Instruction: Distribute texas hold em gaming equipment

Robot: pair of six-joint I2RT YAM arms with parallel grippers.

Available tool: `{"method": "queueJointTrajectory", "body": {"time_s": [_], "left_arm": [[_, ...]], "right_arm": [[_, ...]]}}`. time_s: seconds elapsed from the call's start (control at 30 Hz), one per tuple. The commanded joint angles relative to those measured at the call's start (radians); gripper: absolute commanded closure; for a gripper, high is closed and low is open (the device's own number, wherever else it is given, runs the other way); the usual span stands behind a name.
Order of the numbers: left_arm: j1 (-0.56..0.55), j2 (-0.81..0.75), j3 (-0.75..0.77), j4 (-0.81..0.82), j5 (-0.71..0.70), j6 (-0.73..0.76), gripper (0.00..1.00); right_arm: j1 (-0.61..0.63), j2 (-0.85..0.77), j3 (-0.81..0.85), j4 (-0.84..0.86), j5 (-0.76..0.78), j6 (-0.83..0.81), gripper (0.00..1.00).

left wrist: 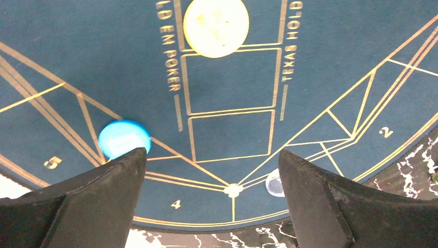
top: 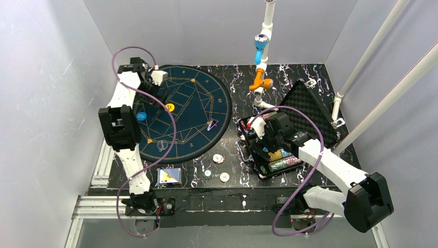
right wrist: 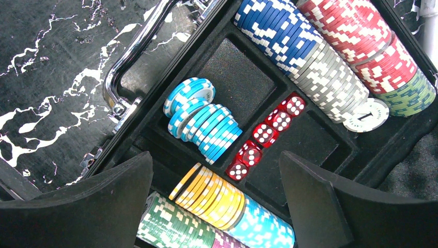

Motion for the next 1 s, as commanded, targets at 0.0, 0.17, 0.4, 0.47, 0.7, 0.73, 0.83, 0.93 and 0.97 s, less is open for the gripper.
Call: {"method": "queueJointTrajectory", "body": {"time_s": [0.0,0.17,0.4,0.47,0.7,0.73,0.83,0.93,0.97], "left_arm": [[-0.078,-0.003,-0.030,-0.027,-0.014,0.043,0.02],[-0.155,0.037,-0.031,0.038,-0.072,0.024,0.02],[-0.173,0.134,0.043,0.063,-0.108,-0.007,0.10],[-0.180,0.161,0.059,0.066,-0.120,-0.007,0.11],[-0.187,0.236,0.112,0.091,-0.172,-0.003,0.16],[-0.187,0.245,0.120,0.092,-0.174,-0.003,0.17],[-0.187,0.267,0.144,0.092,-0.179,-0.008,0.17],[-0.188,0.281,0.159,0.091,-0.168,-0.017,0.19],[-0.187,0.281,0.162,0.090,-0.162,-0.019,0.19]], "right_arm": [[0.004,-0.002,0.015,0.006,0.001,-0.006,0.00],[0.004,0.005,0.015,0.007,0.001,-0.006,0.00],[0.004,0.016,0.015,0.008,0.004,-0.006,0.00],[0.005,0.017,0.015,0.008,0.005,-0.007,0.00],[0.006,0.025,0.015,0.008,0.010,-0.008,0.00],[0.006,0.026,0.016,0.008,0.009,-0.008,0.00],[0.006,0.027,0.016,0.008,0.007,-0.008,0.00],[0.006,0.029,0.016,0.007,0.009,-0.008,0.00],[0.006,0.029,0.016,0.007,0.009,-0.008,0.00]]}}
